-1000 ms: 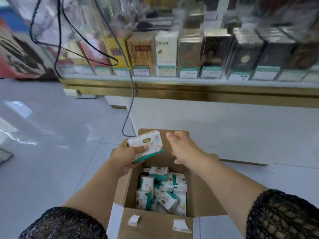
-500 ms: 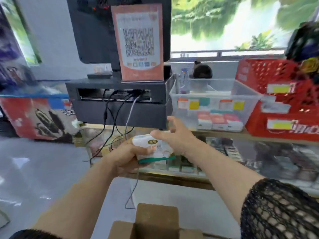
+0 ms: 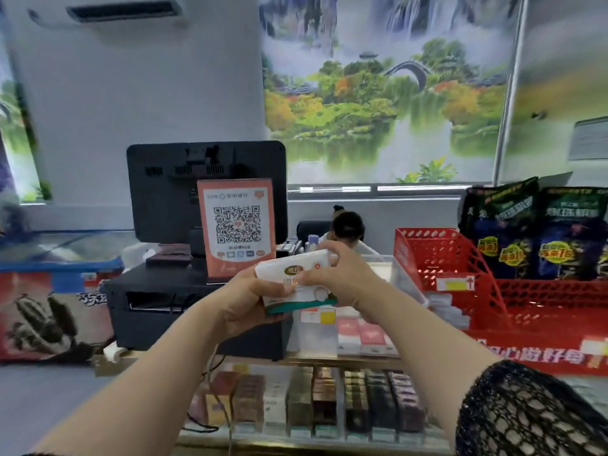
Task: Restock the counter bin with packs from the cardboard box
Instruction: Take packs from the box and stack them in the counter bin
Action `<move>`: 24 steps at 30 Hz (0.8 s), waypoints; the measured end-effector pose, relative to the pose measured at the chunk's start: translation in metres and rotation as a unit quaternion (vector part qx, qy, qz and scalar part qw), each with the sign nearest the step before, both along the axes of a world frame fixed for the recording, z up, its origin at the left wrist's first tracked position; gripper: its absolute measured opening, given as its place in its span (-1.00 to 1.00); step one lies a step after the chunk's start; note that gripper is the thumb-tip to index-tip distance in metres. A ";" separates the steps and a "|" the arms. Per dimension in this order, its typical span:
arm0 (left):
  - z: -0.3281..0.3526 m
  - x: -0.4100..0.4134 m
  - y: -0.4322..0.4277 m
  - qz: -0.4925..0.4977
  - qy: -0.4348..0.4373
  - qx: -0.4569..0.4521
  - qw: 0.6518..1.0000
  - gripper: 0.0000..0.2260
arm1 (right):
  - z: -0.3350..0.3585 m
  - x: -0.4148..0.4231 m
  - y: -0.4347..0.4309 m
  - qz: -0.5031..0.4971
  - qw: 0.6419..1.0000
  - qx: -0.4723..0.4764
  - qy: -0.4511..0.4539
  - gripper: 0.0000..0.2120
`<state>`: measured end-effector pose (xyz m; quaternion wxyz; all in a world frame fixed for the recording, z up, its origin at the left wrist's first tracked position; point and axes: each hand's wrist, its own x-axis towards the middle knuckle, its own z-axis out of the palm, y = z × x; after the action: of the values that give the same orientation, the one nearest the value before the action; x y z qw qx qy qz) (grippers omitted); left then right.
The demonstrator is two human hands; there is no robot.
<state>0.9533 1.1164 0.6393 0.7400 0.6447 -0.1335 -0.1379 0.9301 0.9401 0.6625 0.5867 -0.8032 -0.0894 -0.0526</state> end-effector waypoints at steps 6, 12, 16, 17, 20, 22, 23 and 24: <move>0.028 0.017 -0.017 -0.014 0.000 -0.010 1.000 -0.64 | 0.021 0.017 -0.016 -0.027 0.999 -0.023 -0.024 -0.68; 0.047 0.042 -0.021 0.079 -0.009 -0.023 0.997 -0.49 | 0.052 0.042 -0.040 -0.124 0.990 0.047 -0.039 -0.75; 0.044 0.056 -0.022 0.095 -0.016 -0.008 0.995 -0.64 | 0.054 0.059 -0.062 -0.187 0.979 0.080 -0.032 -0.79; 0.043 0.058 -0.024 0.097 -0.021 -0.004 0.995 -0.69 | 0.051 0.066 -0.066 -0.202 0.976 0.081 -0.026 -0.79; 0.041 0.066 -0.030 0.101 -0.040 0.011 0.994 -0.72 | 0.035 0.087 -0.079 -0.238 0.968 0.083 0.002 -0.79; 0.039 0.070 -0.035 0.102 -0.050 0.018 0.993 -0.72 | 0.020 0.105 -0.087 -0.252 0.964 0.086 0.021 -0.79; 0.039 0.073 -0.037 0.104 -0.054 0.019 0.993 -0.72 | 0.012 0.115 -0.091 -0.260 0.961 0.083 0.033 -0.78; 0.038 0.077 -0.039 0.107 -0.057 0.020 0.992 -0.72 | 0.004 0.124 -0.095 -0.267 0.959 0.080 0.044 -0.76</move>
<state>1.0301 1.0774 0.6777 0.7288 0.6765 -0.1031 -0.0239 1.0539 0.8448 0.6669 0.6169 -0.7498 0.1584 -0.1792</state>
